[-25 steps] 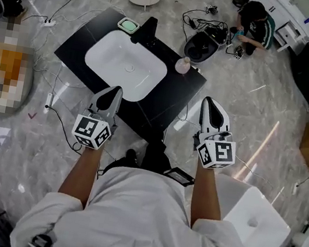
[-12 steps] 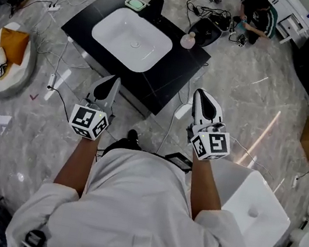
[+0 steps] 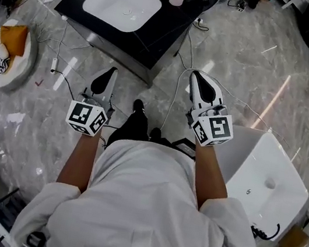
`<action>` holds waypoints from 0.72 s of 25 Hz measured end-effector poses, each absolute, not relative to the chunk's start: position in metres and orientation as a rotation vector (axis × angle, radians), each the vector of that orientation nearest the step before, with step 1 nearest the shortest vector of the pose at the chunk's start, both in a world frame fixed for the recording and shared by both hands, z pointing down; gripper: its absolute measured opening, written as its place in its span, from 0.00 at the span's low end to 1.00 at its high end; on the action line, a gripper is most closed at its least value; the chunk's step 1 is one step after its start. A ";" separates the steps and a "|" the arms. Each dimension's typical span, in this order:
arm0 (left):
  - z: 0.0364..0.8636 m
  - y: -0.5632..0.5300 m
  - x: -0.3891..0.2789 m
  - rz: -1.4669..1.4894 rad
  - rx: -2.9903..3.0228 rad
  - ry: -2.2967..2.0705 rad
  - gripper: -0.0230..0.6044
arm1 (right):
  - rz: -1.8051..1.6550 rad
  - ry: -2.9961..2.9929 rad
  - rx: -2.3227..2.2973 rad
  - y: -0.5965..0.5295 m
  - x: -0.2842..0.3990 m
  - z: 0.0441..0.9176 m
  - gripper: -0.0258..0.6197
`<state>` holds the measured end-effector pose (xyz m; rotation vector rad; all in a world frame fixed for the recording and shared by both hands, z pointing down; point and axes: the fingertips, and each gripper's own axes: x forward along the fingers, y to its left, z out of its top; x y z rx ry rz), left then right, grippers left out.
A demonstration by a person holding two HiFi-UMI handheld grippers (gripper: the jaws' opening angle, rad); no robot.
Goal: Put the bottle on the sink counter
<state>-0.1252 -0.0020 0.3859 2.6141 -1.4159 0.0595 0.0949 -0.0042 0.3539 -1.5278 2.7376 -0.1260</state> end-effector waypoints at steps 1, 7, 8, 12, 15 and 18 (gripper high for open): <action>0.387 0.010 -0.119 0.070 2.617 -1.408 0.06 | -0.134 2.734 -1.523 0.008 0.101 0.357 0.06; 0.391 0.052 -0.095 0.112 2.645 -1.351 0.06 | -0.153 2.720 -1.509 0.055 0.128 0.367 0.06; 0.391 0.056 -0.091 0.116 2.655 -1.338 0.06 | -0.149 2.718 -1.510 0.061 0.130 0.367 0.06; 0.386 0.067 -0.072 0.124 2.721 -1.249 0.06 | -0.137 2.699 -1.537 0.086 0.135 0.364 0.06; 0.381 0.074 -0.064 0.116 2.759 -1.185 0.06 | -0.123 2.716 -1.544 0.102 0.128 0.362 0.06; 0.373 0.080 -0.067 0.089 2.774 -1.148 0.06 | -0.127 2.728 -1.560 0.117 0.118 0.364 0.06</action>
